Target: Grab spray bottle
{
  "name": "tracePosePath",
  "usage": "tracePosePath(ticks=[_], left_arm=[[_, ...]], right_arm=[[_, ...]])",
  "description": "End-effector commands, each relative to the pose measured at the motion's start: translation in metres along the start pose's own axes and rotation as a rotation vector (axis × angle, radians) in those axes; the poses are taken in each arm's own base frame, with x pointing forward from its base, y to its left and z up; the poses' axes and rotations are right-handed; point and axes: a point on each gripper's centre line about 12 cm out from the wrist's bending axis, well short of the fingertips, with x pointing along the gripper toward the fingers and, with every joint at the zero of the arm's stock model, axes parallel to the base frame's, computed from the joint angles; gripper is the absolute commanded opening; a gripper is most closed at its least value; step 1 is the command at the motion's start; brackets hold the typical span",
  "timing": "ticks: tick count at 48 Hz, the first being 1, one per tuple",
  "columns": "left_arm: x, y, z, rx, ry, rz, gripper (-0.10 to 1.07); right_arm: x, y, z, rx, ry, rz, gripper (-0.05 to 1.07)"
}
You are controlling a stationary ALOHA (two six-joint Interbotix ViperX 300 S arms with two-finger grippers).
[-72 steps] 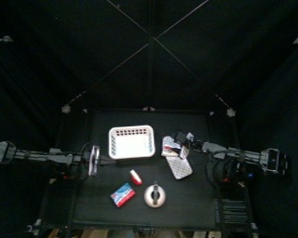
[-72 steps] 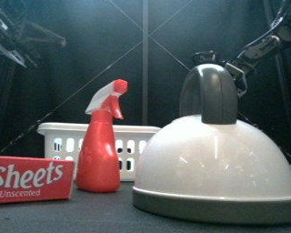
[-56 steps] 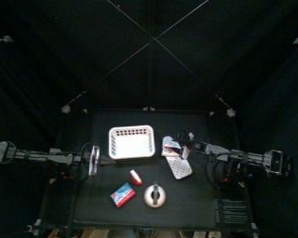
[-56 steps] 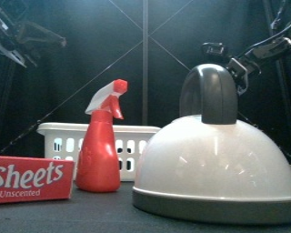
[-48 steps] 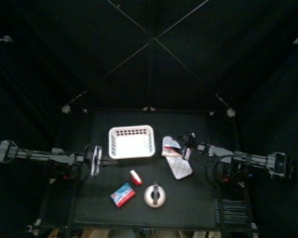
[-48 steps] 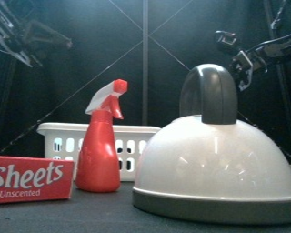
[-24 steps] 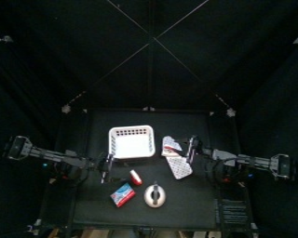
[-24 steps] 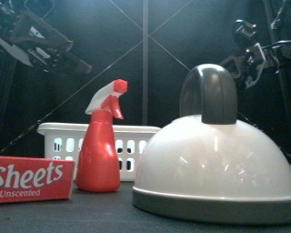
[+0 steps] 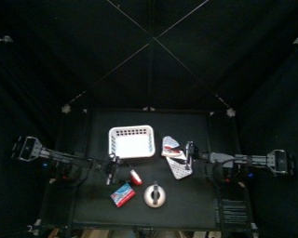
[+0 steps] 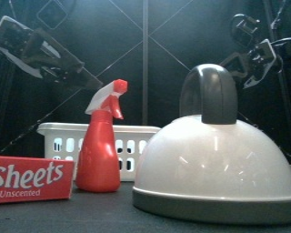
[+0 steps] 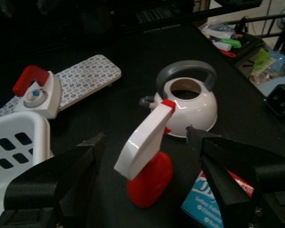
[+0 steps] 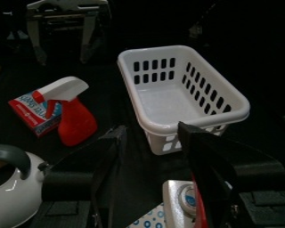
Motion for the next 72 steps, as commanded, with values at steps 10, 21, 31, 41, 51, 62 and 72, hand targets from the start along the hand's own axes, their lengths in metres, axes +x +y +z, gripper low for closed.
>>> tracePosePath(ticks=[10, 21, 31, 41, 51, 62, 72], left_arm=[[0.026, 0.005, -0.001, 0.014, 0.015, -0.002, 1.03], [0.045, 0.003, -0.017, 0.012, 0.078, -0.019, 1.03], [0.054, 0.003, -0.026, 0.008, 0.11, -0.022, 1.03], [0.054, 0.001, -0.03, 0.008, 0.126, -0.027, 1.03], [0.055, 0.0, -0.029, 0.02, 0.124, -0.033, 1.03], [0.058, -0.001, -0.033, 0.041, 0.139, -0.049, 1.03], [0.063, -0.002, -0.034, 0.057, 0.143, -0.059, 1.0]], right_arm=[[0.002, 0.003, 0.007, -0.036, -0.025, 0.023, 0.85], [0.001, 0.007, 0.003, -0.039, -0.013, 0.037, 0.85], [0.001, 0.007, 0.002, -0.039, -0.01, 0.038, 0.85], [0.002, 0.007, 0.001, -0.037, -0.007, 0.037, 0.85], [0.001, 0.007, 0.0, -0.035, -0.004, 0.036, 0.85], [0.001, 0.007, 0.0, -0.035, -0.004, 0.036, 0.85], [0.001, 0.007, 0.0, -0.035, -0.004, 0.036, 0.85]])
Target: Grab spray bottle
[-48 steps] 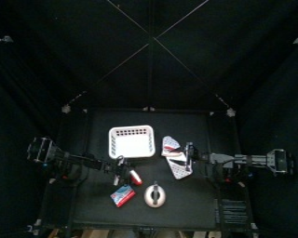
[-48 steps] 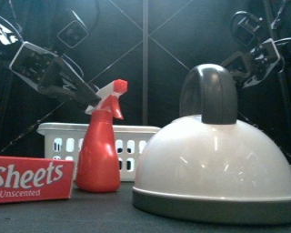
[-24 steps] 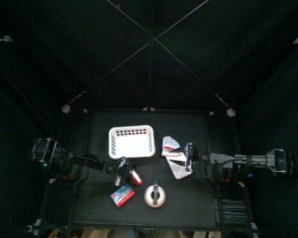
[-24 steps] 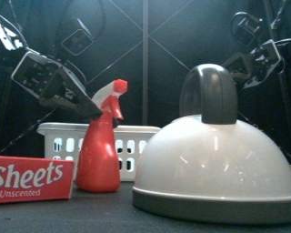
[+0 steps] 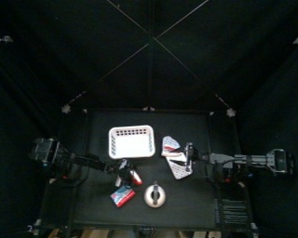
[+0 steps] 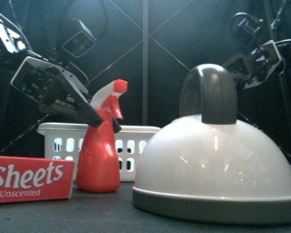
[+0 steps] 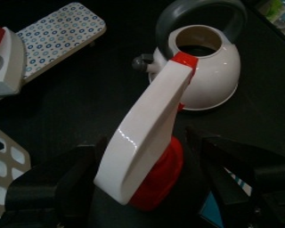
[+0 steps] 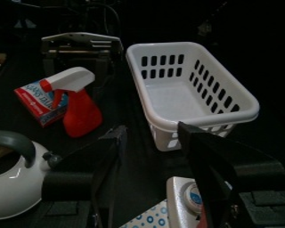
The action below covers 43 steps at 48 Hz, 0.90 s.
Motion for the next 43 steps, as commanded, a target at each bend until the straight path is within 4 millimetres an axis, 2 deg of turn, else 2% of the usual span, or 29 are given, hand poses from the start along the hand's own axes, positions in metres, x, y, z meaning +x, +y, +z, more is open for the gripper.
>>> tracePosePath(ticks=[1, 27, 36, 43], left_arm=[[0.003, 0.001, 0.009, 0.013, -0.026, 0.0, 0.99], [0.002, 0.003, 0.009, 0.013, -0.025, 0.004, 0.75], [-0.002, 0.005, 0.017, 0.012, -0.051, 0.012, 0.6], [-0.008, 0.006, 0.029, 0.011, -0.089, 0.021, 0.56]], right_arm=[[0.001, 0.0, 0.005, 0.003, -0.019, 0.0, 0.85], [0.0, 0.0, 0.003, 0.005, -0.016, 0.0, 0.85], [0.0, 0.0, 0.004, 0.006, -0.013, -0.002, 0.85], [0.0, 0.0, 0.003, 0.006, -0.011, 0.0, 0.85]])
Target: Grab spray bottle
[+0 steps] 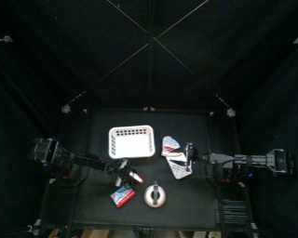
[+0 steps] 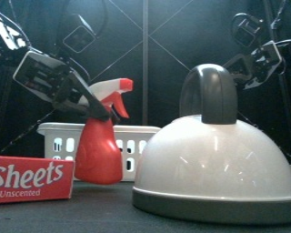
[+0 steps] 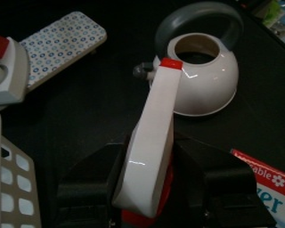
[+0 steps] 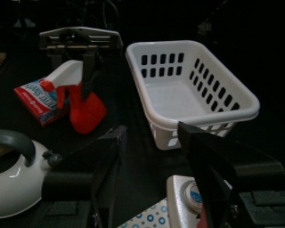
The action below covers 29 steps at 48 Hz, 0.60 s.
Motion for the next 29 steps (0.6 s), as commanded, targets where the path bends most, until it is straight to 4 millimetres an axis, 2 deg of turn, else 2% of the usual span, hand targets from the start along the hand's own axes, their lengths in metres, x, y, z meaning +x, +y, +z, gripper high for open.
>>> tracePosePath(ticks=[1, 29], left_arm=[[-0.0043, 0.0051, 0.0205, 0.001, -0.065, 0.018, 0.56], [-0.0065, 0.0048, 0.0227, -0.013, -0.073, 0.024, 0.56]], right_arm=[[0.0007, 0.0002, 0.0047, 0.001, -0.016, 0.001, 0.85], [0.0006, 0.0009, 0.004, 0.005, -0.013, 0.003, 0.85]])
